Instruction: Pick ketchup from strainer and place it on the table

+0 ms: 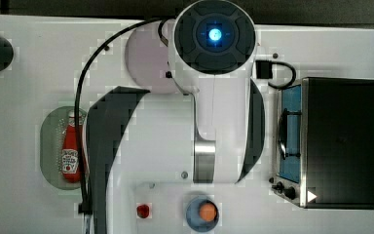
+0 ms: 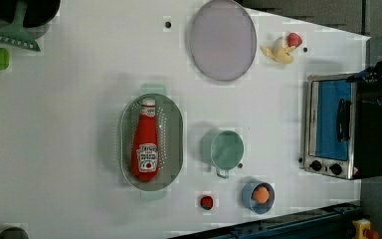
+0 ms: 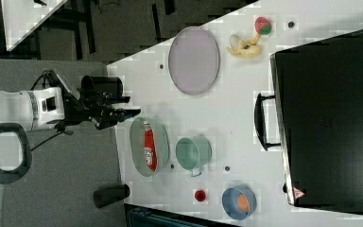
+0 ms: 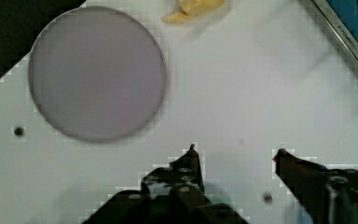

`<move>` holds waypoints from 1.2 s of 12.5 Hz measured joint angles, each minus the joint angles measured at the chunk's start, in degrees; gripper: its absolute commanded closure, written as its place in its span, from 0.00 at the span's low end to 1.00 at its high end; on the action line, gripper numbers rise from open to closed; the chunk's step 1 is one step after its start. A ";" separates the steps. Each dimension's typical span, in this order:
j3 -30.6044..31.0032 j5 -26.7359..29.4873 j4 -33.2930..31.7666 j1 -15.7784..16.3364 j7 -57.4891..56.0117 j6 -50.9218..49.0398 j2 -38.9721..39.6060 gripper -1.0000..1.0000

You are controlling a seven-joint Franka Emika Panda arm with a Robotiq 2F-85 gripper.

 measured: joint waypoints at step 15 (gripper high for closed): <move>35.07 1.18 -8.00 -4.05 5.68 -2.67 -5.92 0.00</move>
